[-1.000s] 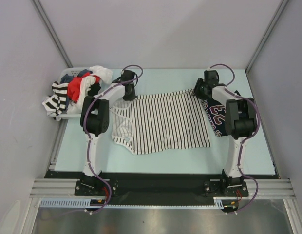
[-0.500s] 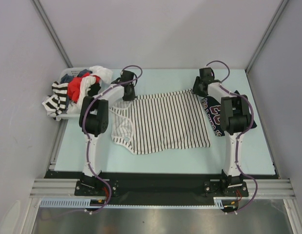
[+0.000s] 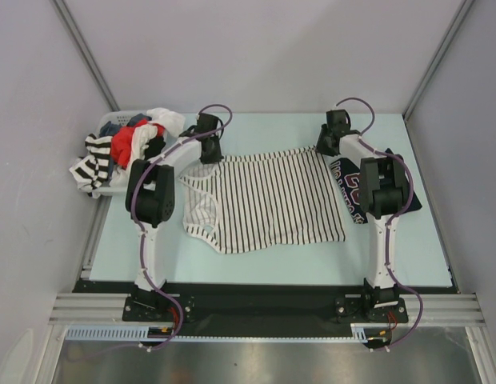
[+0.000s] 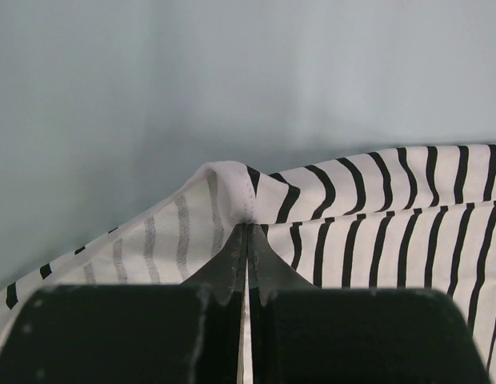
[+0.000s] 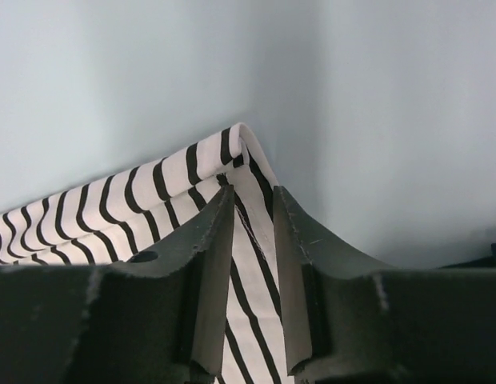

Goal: Fold and stack the tank tops

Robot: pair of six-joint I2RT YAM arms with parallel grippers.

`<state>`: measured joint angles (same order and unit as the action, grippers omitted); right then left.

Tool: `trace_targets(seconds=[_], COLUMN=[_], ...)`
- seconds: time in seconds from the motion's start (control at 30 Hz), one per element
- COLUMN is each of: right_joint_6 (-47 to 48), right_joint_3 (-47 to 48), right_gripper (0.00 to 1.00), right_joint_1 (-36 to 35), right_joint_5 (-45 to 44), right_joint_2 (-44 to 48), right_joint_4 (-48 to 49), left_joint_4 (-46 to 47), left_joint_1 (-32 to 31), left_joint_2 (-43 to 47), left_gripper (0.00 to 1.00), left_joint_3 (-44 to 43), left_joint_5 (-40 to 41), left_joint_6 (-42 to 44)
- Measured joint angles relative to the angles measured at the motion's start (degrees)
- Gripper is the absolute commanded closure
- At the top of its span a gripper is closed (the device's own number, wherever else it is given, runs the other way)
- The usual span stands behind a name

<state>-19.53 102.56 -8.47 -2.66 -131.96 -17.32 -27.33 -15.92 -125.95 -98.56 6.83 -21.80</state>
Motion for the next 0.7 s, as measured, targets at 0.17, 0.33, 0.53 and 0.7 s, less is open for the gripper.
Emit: trace_targets(seconds=[0.17,0.33,0.53,0.7], right_joint_6=[0.39,0.37,0.35,0.17], right_joint_3=[0.20,0.57,1.07,1.07], right_gripper=[0.90,0.93,1.00,0.83], right_joint_1=[0.00,0.00,0.00,0.00], right_joint_5=[-0.04,-0.02,0.11,0.17], right_joint_2=[-0.02,-0.02,-0.04,-0.04], right_joint_4=[0.22,0.42,0.55,0.55], left_joint_4=[-0.02,-0.11,-0.42,-0.48], left_joint_1=[0.00,0.00,0.00,0.00], left_joint_2=[0.13,0.13,0.13,0.13], left_gripper=[1.00,1.00,1.00,0.93], left_joint_3=[0.00,0.00,0.00,0.00], left_joint_5=[0.00,0.09,0.55,0.55], left_joint_6=[0.31,0.57,0.96,1.31])
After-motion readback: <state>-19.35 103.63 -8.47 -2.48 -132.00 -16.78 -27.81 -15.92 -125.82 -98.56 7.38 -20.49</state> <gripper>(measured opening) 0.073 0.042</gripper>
